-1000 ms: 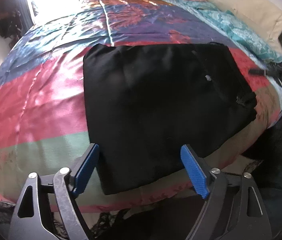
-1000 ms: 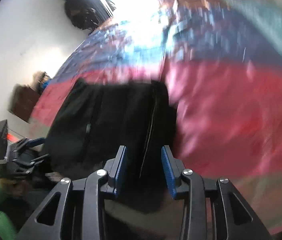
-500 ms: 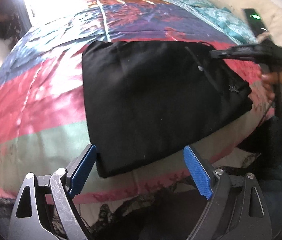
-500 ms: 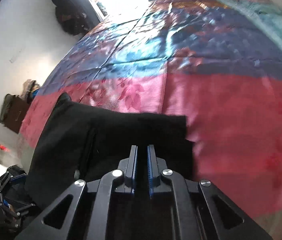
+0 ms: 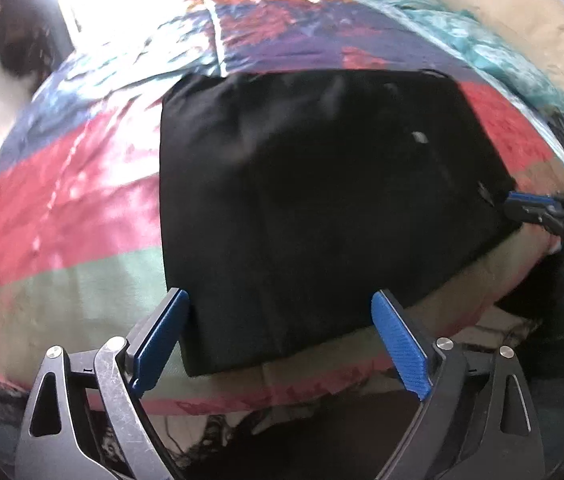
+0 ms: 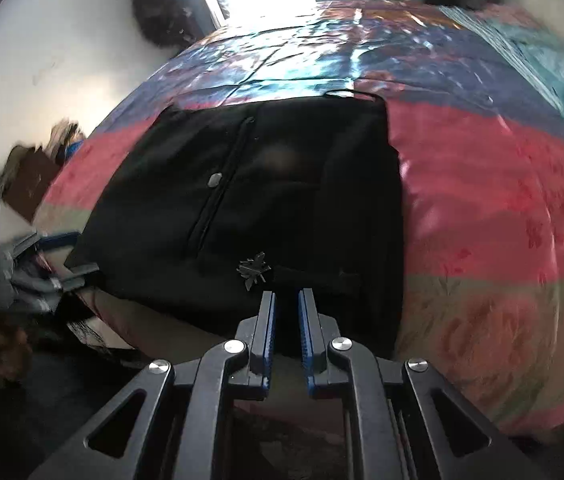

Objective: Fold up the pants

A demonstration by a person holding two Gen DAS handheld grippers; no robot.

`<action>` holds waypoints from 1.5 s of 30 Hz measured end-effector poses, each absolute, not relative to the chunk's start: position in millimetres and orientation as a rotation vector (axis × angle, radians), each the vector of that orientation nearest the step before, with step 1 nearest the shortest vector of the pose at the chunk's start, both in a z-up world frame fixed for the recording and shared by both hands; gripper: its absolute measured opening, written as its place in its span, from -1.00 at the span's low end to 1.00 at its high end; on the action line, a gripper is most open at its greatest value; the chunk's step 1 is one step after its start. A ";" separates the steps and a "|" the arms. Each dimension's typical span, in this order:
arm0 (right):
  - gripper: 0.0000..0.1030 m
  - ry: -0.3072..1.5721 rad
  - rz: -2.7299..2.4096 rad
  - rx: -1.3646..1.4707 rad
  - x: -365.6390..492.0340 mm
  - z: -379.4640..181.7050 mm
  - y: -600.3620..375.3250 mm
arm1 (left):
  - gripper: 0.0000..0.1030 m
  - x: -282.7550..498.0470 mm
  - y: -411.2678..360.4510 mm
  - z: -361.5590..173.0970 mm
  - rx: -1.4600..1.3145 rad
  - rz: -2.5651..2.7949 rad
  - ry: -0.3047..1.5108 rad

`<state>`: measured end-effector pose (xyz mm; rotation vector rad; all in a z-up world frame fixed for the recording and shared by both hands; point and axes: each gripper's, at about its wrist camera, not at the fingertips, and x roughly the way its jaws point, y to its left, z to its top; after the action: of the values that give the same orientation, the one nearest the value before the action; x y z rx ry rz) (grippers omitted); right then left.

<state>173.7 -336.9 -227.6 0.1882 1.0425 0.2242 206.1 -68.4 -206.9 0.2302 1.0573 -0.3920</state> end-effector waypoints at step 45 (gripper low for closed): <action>0.72 1.112 0.343 0.651 220.1 -254.2 -438.2 | 0.86 311.3 24.7 -241.6 -0.369 -0.519 1.328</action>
<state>220.1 -438.2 -254.2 0.6506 1.1118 0.3429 311.3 24.7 -241.6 -0.3692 1.3280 -0.5189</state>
